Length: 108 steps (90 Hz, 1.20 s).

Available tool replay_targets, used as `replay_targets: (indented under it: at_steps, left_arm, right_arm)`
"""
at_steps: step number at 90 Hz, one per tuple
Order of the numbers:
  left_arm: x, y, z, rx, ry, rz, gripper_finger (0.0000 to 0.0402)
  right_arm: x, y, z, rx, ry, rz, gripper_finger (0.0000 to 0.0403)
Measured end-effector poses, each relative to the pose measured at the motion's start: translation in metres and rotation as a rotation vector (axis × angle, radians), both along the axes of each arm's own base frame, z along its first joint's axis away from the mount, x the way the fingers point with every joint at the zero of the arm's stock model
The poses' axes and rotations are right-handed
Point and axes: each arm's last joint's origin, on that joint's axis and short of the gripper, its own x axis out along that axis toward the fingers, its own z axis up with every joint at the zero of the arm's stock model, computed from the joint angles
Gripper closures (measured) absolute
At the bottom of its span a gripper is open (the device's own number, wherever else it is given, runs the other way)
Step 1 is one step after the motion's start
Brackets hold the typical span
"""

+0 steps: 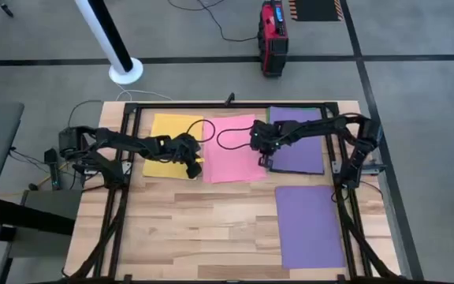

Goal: Organize paper
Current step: Stack the right pink colored paper on top of the left pink colored paper

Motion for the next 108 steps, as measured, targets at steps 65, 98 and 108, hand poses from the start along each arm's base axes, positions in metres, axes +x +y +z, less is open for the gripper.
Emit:
replay_targets:
  at_steps: [65, 98, 108]
  left_arm:
    - [-0.031, 0.030, -0.011, 0.104, 0.160, 0.396, 0.0401]
    - [-0.041, 0.026, -0.018, 0.081, 0.161, 0.467, 0.0401]
    - [-0.045, 0.025, -0.011, 0.094, 0.160, 0.444, 0.0401]
  right_arm:
    - [0.000, 0.000, 0.000, -0.004, -0.003, -0.004, 0.0403]
    - [0.000, 0.000, 0.000, -0.004, -0.003, -0.004, 0.0403]
    - [0.000, 0.000, 0.000, -0.004, -0.003, -0.004, 0.0403]
